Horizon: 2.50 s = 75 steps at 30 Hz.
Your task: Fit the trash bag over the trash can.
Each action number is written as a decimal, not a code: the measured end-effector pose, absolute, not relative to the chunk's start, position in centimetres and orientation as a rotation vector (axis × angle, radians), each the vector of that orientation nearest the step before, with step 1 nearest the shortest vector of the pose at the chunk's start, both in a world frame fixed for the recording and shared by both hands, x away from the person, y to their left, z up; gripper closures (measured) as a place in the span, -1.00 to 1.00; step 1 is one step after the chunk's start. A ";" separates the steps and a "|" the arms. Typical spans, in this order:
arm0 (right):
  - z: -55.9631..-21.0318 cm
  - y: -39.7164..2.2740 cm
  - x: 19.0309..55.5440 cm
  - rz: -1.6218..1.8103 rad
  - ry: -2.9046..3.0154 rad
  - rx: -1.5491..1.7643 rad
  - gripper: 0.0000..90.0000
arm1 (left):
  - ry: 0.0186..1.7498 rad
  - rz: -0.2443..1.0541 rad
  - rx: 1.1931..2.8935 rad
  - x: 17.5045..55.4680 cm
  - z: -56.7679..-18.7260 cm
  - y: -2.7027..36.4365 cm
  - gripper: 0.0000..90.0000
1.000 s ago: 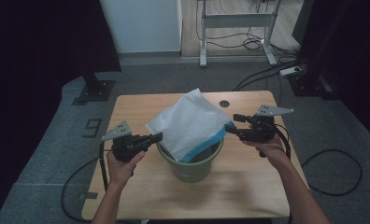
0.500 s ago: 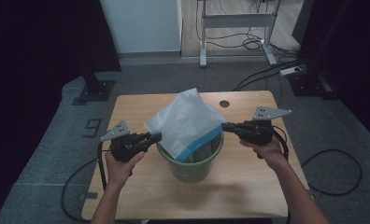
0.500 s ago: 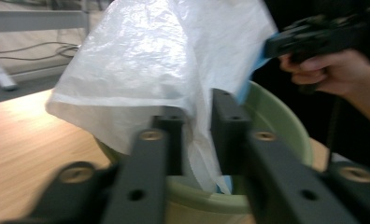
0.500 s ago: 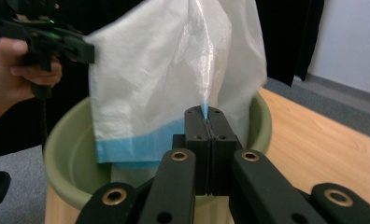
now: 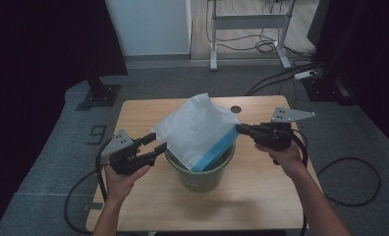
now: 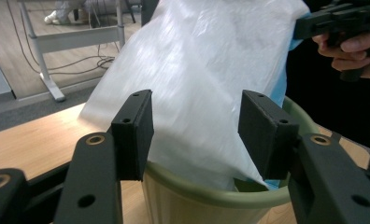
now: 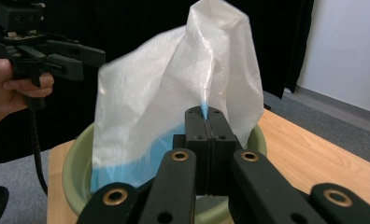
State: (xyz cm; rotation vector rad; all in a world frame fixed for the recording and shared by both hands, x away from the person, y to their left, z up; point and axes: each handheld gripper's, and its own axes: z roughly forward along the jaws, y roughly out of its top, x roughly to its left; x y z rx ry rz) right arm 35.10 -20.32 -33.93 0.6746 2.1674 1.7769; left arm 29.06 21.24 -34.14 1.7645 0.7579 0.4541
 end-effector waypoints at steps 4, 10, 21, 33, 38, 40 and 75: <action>-33.3 -19.8 35.1 1.777 2.177 0.660 0.97 | 0.721 0.451 1.775 28.7 -33.5 20.4 0.01; -32.9 -18.5 34.8 1.776 2.203 0.631 0.97 | 0.665 0.437 1.806 28.8 -32.7 18.2 0.01; -32.8 -17.1 34.3 1.800 2.237 0.598 0.97 | 0.607 0.403 1.905 30.4 -33.1 14.0 -0.07; -33.0 -16.3 34.2 1.821 2.272 0.578 0.97 | 0.559 0.440 1.971 32.0 -33.3 11.6 -0.09; -33.1 -16.0 34.2 1.832 2.287 0.568 0.97 | 0.531 0.458 1.982 32.3 -33.4 10.8 0.12; -33.0 -15.9 34.2 1.831 2.292 0.565 0.97 | 0.516 0.456 1.988 32.4 -33.5 10.6 0.27; -34.6 -18.7 32.5 1.795 2.187 0.640 0.48 | 0.545 0.307 1.883 33.1 -33.6 12.9 1.00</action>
